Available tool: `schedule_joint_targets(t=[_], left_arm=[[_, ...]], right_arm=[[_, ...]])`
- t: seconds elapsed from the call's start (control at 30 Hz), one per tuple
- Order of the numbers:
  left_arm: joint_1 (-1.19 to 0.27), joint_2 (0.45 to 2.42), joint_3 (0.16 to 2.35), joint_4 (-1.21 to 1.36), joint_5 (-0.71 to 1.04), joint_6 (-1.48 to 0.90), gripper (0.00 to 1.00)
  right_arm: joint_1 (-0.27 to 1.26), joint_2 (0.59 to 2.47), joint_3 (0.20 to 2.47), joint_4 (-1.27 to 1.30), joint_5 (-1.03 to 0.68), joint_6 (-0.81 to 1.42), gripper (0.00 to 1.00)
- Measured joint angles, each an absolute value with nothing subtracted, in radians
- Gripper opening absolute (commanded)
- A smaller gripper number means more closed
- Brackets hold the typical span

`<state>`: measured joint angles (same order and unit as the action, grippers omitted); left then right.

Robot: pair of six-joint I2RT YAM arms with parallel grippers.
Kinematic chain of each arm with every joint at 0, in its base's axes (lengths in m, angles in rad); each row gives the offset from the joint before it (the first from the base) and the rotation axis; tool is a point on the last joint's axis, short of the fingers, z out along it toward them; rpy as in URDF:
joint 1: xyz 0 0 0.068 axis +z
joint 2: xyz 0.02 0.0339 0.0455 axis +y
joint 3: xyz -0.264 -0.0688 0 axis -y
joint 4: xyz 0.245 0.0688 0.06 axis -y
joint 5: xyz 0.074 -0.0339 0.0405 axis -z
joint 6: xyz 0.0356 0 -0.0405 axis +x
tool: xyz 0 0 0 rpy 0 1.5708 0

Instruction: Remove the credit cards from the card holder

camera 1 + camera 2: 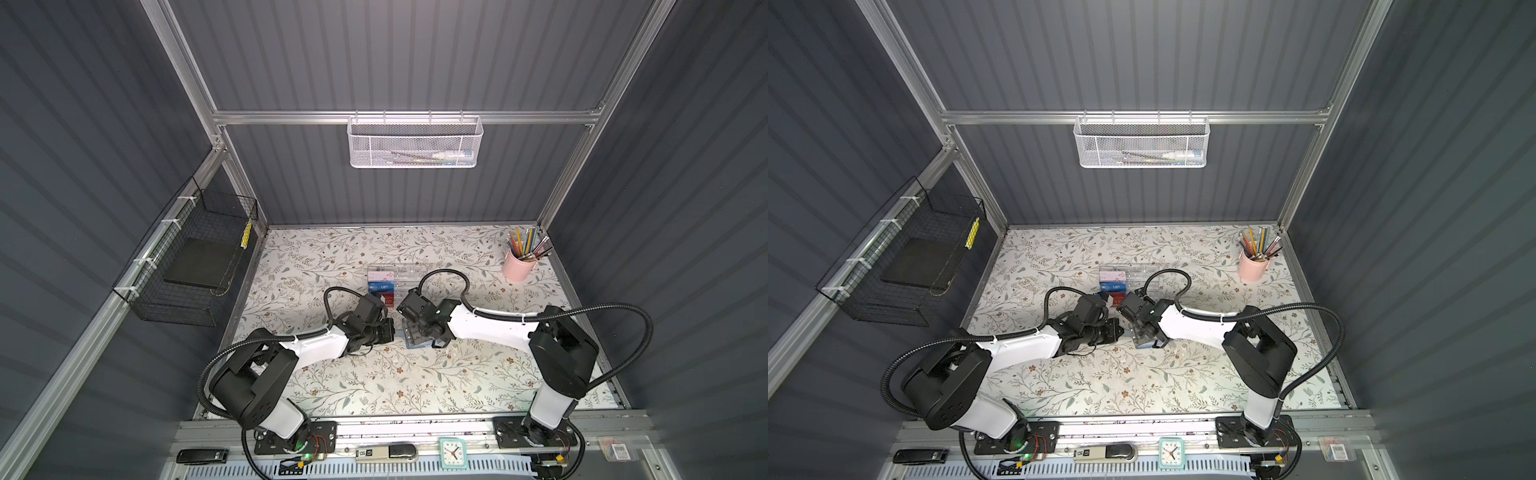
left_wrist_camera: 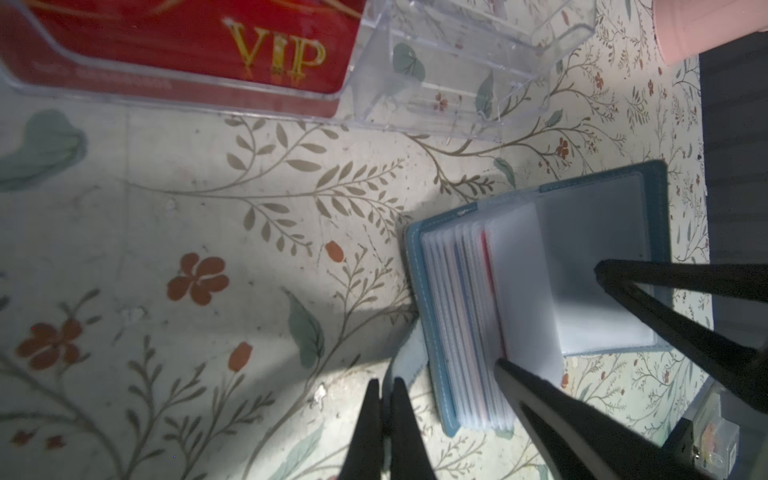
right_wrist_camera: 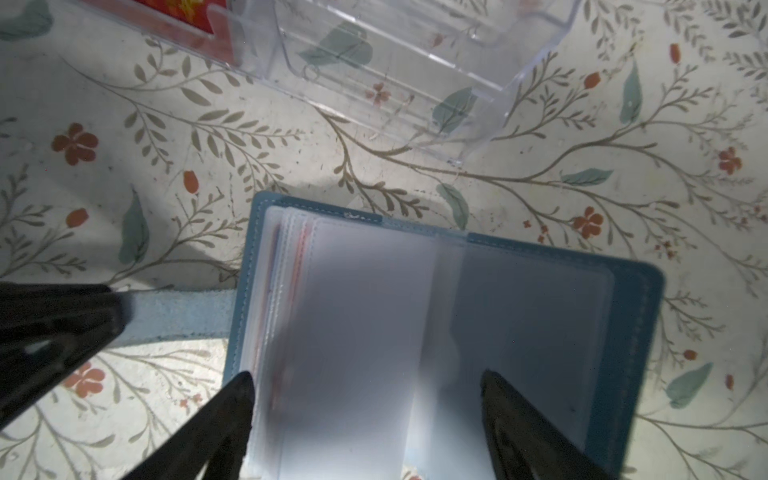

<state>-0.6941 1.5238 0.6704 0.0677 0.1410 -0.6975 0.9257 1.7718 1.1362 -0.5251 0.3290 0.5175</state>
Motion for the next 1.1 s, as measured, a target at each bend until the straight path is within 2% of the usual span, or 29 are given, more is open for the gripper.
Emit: schedule_joint_targets(t=[1.1], left_arm=[[-0.690, 1.507, 0.659, 0.068, 0.142, -0.691, 0.00]], right_arm=[[0.898, 1.708, 1.097, -0.507, 0.318, 0.534, 0.84]])
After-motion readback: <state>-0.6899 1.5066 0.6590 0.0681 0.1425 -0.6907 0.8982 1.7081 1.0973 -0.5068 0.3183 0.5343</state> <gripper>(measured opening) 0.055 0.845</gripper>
